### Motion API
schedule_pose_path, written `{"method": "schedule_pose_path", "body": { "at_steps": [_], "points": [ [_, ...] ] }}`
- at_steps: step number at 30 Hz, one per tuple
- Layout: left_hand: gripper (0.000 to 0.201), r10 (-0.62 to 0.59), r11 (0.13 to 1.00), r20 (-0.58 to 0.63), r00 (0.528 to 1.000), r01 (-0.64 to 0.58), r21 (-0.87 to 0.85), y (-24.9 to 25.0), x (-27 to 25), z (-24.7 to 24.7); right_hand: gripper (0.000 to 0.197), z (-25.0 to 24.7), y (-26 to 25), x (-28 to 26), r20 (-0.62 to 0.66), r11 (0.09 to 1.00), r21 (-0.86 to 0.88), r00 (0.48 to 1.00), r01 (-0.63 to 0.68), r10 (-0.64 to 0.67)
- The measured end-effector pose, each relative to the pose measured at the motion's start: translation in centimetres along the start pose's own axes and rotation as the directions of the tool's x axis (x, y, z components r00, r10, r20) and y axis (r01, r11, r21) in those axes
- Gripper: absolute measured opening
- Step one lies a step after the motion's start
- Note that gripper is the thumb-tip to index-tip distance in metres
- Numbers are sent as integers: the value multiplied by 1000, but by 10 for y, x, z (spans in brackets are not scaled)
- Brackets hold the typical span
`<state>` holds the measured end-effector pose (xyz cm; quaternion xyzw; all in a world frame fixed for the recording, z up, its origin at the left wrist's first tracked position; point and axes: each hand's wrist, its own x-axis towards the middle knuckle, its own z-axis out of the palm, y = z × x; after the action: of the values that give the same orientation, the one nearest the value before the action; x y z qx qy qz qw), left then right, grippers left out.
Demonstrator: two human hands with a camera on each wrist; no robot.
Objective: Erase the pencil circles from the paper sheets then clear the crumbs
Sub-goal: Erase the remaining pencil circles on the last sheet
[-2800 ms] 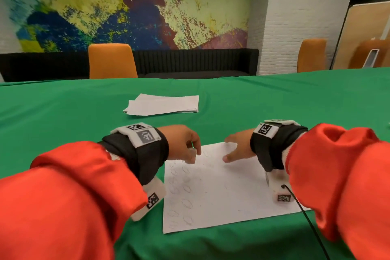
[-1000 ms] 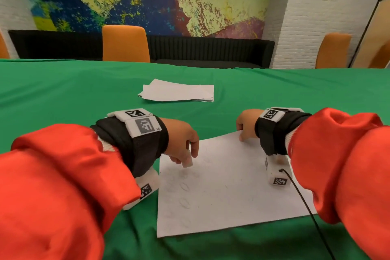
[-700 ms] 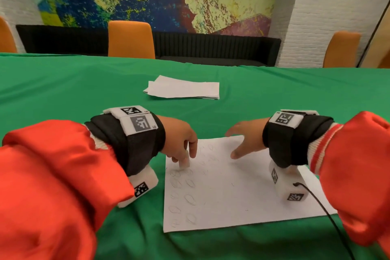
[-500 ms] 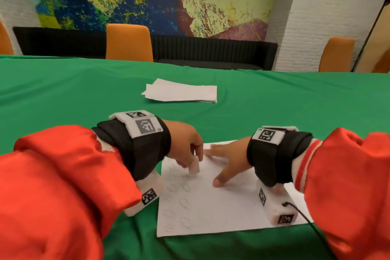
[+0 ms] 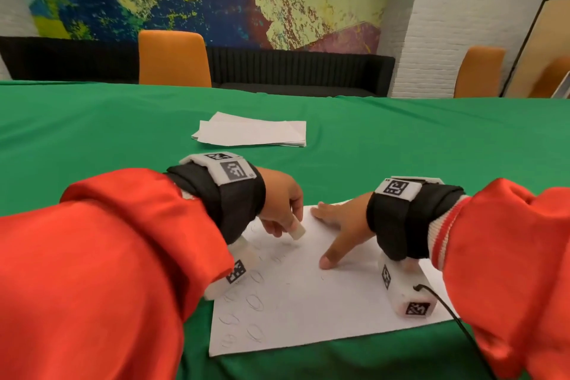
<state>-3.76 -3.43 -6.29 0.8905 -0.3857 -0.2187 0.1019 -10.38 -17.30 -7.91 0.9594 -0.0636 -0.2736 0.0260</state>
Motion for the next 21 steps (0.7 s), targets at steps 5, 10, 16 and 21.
{"method": "schedule_pose_path", "body": {
  "at_steps": [5, 10, 16, 21],
  "points": [
    [10, 1, 1000, 84, 996, -3, 17, 9, 13, 5, 115, 4, 5, 4, 17, 1000, 16, 1000, -7, 7],
    [12, -27, 998, 112, 993, 21, 52, 9, 24, 8, 114, 5, 6, 3, 12, 999, 37, 1000, -1, 1],
    [15, -17, 997, 138, 990, 7, 73, 14, 24, 9, 113, 5, 5, 2, 7, 999, 47, 1000, -1, 1],
    [8, -51, 962, 140, 989, 11, 272, 18, 22, 9, 111, 5, 4, 1, 8, 1000, 28, 1000, -1, 1]
  ]
}}
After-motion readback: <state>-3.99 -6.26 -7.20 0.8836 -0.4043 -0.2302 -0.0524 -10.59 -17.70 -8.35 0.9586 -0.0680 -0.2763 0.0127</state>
